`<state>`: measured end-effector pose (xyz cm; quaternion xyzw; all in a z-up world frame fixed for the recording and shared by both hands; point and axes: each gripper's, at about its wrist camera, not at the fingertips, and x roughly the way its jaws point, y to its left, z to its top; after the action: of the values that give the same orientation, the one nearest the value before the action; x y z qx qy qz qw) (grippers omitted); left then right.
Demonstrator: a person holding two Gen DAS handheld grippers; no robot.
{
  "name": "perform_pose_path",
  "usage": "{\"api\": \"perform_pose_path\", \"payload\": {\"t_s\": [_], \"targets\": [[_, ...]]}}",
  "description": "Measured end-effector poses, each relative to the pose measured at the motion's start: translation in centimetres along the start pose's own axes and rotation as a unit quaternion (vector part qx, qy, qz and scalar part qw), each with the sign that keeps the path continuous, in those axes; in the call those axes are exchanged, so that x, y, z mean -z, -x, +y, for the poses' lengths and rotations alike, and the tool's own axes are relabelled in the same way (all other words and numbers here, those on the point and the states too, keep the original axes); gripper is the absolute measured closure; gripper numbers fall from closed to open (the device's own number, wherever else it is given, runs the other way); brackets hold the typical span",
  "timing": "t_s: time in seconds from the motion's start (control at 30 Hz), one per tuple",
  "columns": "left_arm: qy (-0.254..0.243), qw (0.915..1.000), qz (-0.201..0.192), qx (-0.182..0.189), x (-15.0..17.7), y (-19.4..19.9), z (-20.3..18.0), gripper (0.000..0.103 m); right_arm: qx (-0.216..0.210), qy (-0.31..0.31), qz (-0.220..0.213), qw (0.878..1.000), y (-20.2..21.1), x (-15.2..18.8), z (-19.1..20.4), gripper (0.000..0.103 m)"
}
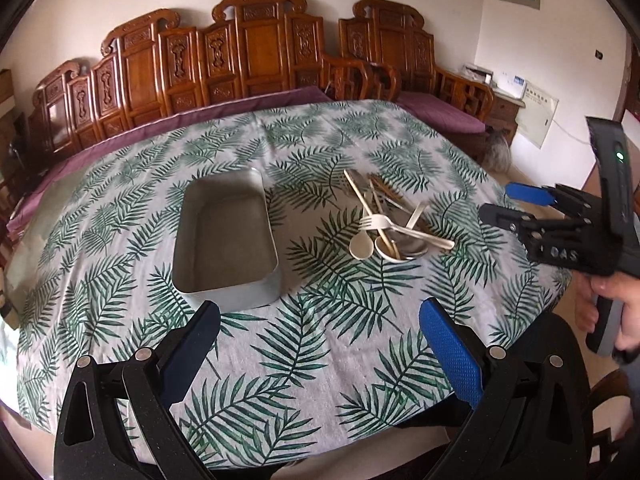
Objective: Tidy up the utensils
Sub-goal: 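Lower the right gripper onto the utensil pile and grasp a cream plastic fork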
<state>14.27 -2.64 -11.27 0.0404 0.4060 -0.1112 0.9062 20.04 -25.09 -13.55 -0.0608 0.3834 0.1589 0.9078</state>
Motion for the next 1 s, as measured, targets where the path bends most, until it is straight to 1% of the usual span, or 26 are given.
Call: {"api": "perform_pose_path", "payload": {"t_s": [0.07,0.1,0.13,0.17,0.3,0.37,0.43,0.53,0.63,0.73,0.87,0.9,0.93,1.0], "targets": [[-0.005,1.0000,0.006,0.001,-0.1,-0.8,-0.1,0.006,-0.010,0.003,0.023,1.000,-2.1,0.0,-0.6,0.036],[-0.007,0.9999,0.007,0.003,-0.1,-1.1,-0.1,0.006,-0.017,0.003,0.034,0.999,-3.1,-0.1,-0.9,0.042],[-0.010,0.9999,0.008,0.005,-0.1,-1.4,-0.2,0.006,-0.027,0.005,0.046,0.999,-4.2,0.0,-1.2,0.051],[-0.011,0.9999,0.009,0.010,-0.2,-1.5,-0.3,0.006,-0.033,0.007,0.055,0.998,-5.0,0.0,-1.3,0.055],[-0.009,0.9994,0.011,0.031,-0.5,-2.4,-0.5,0.006,-0.055,0.014,0.089,0.994,-8.3,-0.1,-1.7,0.065],[-0.012,0.9992,0.012,0.035,-0.7,-2.9,-0.8,0.006,-0.061,0.016,0.100,0.993,-9.5,-0.2,-1.8,0.067],[-0.014,0.9991,0.015,0.038,-0.9,-3.4,-1.0,0.006,-0.071,0.018,0.113,0.991,-10.8,-0.4,-1.9,0.076],[-0.012,0.9986,0.022,0.046,-1.1,-4.3,-1.3,0.006,-0.088,0.019,0.129,0.988,-12.4,-0.6,-1.9,0.078],[-0.015,0.9982,0.032,0.049,-1.3,-5.2,-1.8,0.007,-0.087,0.023,0.142,0.986,-13.6,-0.7,-1.8,0.078],[-0.020,0.9978,0.037,0.051,-1.5,-5.8,-2.2,0.006,-0.093,0.027,0.166,0.981,-14.6,-0.3,-1.8,0.078],[-0.023,0.9975,0.041,0.053,-1.5,-6.4,-2.6,0.007,-0.102,0.023,0.168,0.980,-14.7,-0.2,-2.0,0.079],[-0.023,0.9974,0.042,0.053,-1.5,-6.5,-2.6,0.007,-0.109,0.021,0.168,0.980,-14.6,-0.1,-2.0,0.086],[-0.024,0.9974,0.043,0.052,-1.5,-6.6,-2.7,0.007,-0.111,0.022,0.165,0.980,-14.4,-0.1,-1.9,0.090],[-0.028,0.9973,0.046,0.050,-1.5,-7.0,-2.9,0.007,-0.107,0.026,0.162,0.981,-14.1,-0.1,-1.8,0.093]]}}
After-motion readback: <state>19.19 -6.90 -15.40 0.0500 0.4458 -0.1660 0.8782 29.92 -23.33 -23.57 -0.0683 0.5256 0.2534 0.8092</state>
